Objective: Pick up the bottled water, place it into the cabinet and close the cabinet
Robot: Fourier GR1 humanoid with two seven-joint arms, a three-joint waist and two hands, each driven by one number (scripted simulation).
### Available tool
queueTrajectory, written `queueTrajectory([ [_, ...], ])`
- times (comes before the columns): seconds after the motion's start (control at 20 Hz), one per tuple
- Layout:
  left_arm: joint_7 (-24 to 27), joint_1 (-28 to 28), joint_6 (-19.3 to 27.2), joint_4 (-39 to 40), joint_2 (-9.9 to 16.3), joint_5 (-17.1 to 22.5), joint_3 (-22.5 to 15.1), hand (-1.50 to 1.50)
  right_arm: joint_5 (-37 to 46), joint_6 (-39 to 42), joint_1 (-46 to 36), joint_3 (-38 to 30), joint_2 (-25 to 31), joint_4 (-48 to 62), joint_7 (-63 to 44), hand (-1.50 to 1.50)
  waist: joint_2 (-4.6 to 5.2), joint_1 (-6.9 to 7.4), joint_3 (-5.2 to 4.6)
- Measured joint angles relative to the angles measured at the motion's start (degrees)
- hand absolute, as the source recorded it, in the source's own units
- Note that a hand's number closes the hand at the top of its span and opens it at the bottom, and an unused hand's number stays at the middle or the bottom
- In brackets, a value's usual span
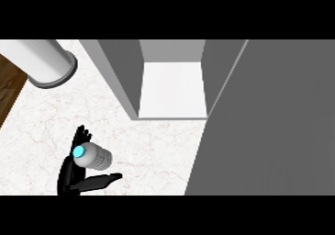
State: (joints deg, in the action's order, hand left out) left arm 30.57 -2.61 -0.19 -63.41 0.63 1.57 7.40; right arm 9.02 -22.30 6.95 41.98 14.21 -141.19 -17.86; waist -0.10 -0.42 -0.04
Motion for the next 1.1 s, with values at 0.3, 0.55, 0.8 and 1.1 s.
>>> queueTrajectory([
  [0.3,3.64,1.22,-0.33,4.91,-0.01,0.84,0.75,-1.5,0.31,-0.64,-0.28,0.5,0.84,-0.13,-0.39,-1.5,-0.01,0.01,-0.01],
  [0.55,8.66,3.57,-3.0,11.58,0.65,2.28,2.18,-1.5,0.25,-1.06,-1.07,0.68,0.52,0.16,-0.6,-1.5,0.02,0.0,-0.02],
  [0.8,12.07,5.17,-6.13,15.47,0.95,3.96,3.05,1.5,0.41,-1.49,-1.12,0.94,1.36,-0.21,-1.38,-1.5,0.0,-0.07,-0.02],
  [1.1,15.14,7.48,-8.94,19.84,1.2,5.96,4.25,1.5,0.17,-1.79,-0.8,0.6,1.88,-0.34,-1.2,-1.5,-0.01,-0.06,-0.01],
])
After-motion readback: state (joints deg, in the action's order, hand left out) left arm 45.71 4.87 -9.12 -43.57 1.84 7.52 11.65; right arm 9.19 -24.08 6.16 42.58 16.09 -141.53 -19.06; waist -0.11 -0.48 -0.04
